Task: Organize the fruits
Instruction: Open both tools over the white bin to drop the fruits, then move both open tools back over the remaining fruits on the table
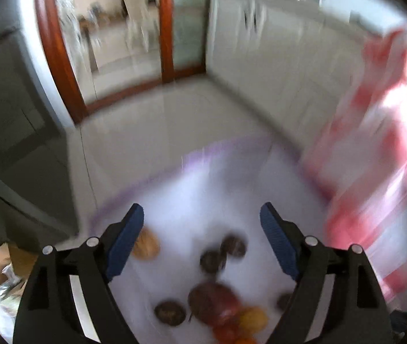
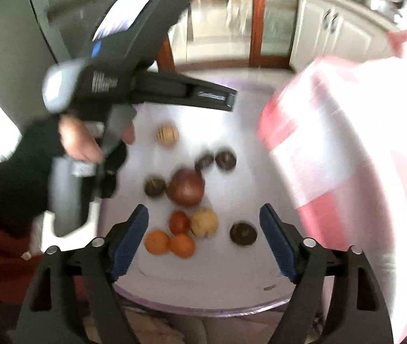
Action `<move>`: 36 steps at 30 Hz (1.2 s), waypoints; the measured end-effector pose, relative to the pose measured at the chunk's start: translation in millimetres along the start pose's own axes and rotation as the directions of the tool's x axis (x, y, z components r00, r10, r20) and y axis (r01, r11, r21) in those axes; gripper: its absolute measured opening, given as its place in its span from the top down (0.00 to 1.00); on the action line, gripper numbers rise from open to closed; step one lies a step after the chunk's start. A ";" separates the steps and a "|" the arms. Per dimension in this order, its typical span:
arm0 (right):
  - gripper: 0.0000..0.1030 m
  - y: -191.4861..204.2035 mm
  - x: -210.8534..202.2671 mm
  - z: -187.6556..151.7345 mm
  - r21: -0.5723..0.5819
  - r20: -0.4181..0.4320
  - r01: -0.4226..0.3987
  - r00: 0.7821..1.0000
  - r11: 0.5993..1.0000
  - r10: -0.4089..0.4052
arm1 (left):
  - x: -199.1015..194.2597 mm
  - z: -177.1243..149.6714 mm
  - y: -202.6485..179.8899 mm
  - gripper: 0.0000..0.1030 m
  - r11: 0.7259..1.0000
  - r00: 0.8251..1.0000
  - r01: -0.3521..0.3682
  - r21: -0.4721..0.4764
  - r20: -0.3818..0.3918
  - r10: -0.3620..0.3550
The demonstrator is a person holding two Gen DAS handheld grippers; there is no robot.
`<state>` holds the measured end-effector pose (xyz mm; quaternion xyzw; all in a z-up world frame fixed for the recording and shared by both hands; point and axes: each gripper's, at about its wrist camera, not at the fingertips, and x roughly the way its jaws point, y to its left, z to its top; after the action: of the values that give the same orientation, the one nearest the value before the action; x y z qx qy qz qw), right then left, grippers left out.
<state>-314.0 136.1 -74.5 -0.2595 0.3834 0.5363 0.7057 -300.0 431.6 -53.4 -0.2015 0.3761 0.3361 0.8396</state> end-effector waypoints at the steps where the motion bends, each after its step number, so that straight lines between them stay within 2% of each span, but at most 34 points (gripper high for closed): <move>1: 0.20 -7.0 -19.8 1.9 0.024 0.056 -0.006 0.998 1.000 0.005 | -28.4 10.2 -5.1 0.10 1.000 0.993 0.002 -0.024 0.119 0.001; 2: 0.19 -14.5 -38.6 2.7 0.049 0.108 -0.008 0.994 0.999 0.003 | -47.2 16.3 -10.5 0.03 0.999 0.981 0.006 -0.032 0.193 0.000; 3: 0.18 -18.8 -52.6 2.7 0.068 0.148 -0.007 0.989 0.998 -0.004 | -71.2 22.7 -20.0 0.01 0.999 0.960 0.025 -0.029 0.279 -0.016; 5: 0.15 -38.6 -94.9 -3.0 0.123 0.257 0.018 0.965 0.992 -0.049 | -106.7 32.0 -44.2 0.01 0.997 0.922 0.074 0.027 0.379 -0.079; 6: 0.15 -47.9 -112.8 -6.8 0.148 0.298 0.034 0.952 0.988 -0.077 | -118.8 35.4 -57.3 0.01 0.993 0.909 0.096 0.062 0.401 -0.113; 8: 0.15 -75.1 -157.1 -23.2 0.232 0.380 0.086 0.909 0.969 -0.172 | -142.2 42.1 -95.6 0.01 0.972 0.879 0.168 0.165 0.420 -0.224; 10: 0.15 -101.3 -189.8 -43.7 0.314 0.419 0.144 0.866 0.938 -0.273 | -155.7 43.3 -136.6 0.01 0.933 0.855 0.256 0.254 0.391 -0.341; 11: 0.15 -119.5 -208.8 -59.3 0.377 0.426 0.180 0.837 0.909 -0.343 | -158.8 42.5 -159.2 0.01 0.908 0.844 0.300 0.292 0.362 -0.395; 12: 0.15 -133.3 -221.4 -71.5 0.424 0.423 0.200 0.818 0.883 -0.389 | -159.3 41.7 -181.0 0.01 0.886 0.837 0.335 0.322 0.330 -0.437; 13: 0.15 -153.5 -236.6 -89.5 0.493 0.411 0.223 0.792 0.841 -0.451 | -159.1 39.5 -209.1 0.01 0.855 0.829 0.382 0.352 0.278 -0.485; 15: 0.15 -182.7 -253.3 -115.6 0.591 0.378 0.241 0.761 0.770 -0.528 | -151.0 36.8 -267.2 0.01 0.788 0.804 0.484 0.381 0.161 -0.572; 17: 0.15 -220.1 -269.4 -150.5 0.693 0.326 0.247 0.731 0.677 -0.600 | -142.1 34.1 -318.0 0.01 0.747 0.784 0.537 0.392 0.095 -0.614; 18: 0.15 -236.1 -280.4 -162.6 0.728 0.308 0.240 0.722 0.642 -0.619 | -135.3 32.1 -349.7 0.01 0.730 0.777 0.554 0.400 0.068 -0.626; 19: 0.15 -256.1 -287.6 -175.9 0.772 0.272 0.241 0.712 0.588 -0.648 | -126.6 33.1 -372.0 0.01 0.721 0.774 0.565 0.401 0.047 -0.632; 21: 0.15 -284.0 -287.2 -191.5 0.805 0.218 0.266 0.698 0.530 -0.682 | -105.9 31.7 -423.6 0.01 0.717 0.771 0.585 0.379 0.016 -0.637; 22: 0.15 -301.2 -290.7 -196.9 0.820 0.181 0.289 0.689 0.495 -0.702 | -90.8 33.7 -456.2 0.01 0.726 0.773 0.593 0.348 0.006 -0.634; 24: 0.15 -324.6 -293.6 -213.0 0.841 0.132 0.304 0.688 0.448 -0.713 | -66.5 36.4 -506.1 0.01 0.744 0.784 0.590 0.314 -0.003 -0.621; 27: 0.15 -362.5 -298.2 -225.0 0.863 0.085 0.316 0.677 0.393 -0.731 | -36.8 45.1 -549.0 0.01 0.772 0.796 0.584 0.252 0.010 -0.605; 29: 0.15 -388.4 -292.3 -229.3 0.877 0.039 0.332 0.672 0.348 -0.740 | -25.1 49.7 -560.7 0.02 0.780 0.794 0.590 0.210 0.025 -0.607; 31: 0.15 -411.5 -289.1 -232.6 0.894 0.015 0.321 0.676 0.312 -0.737 | -17.7 55.9 -571.5 0.02 0.778 0.785 0.604 0.171 0.042 -0.619; 33: 0.15 -427.6 -286.0 -234.1 0.901 0.008 0.311 0.684 0.302 -0.729 | -11.2 62.2 -576.2 0.02 0.763 0.765 0.631 0.143 0.053 -0.642; 36: 0.16 -455.3 -278.0 -224.9 0.893 -0.010 0.334 0.685 0.302 -0.728 | 0.9 68.4 -577.5 0.02 0.727 0.727 0.677 0.119 0.047 -0.685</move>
<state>25.7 -325.9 4.4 0.1175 0.3260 0.0465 0.9369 147.9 72.3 38.7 -0.2707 0.2542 -0.0048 0.9285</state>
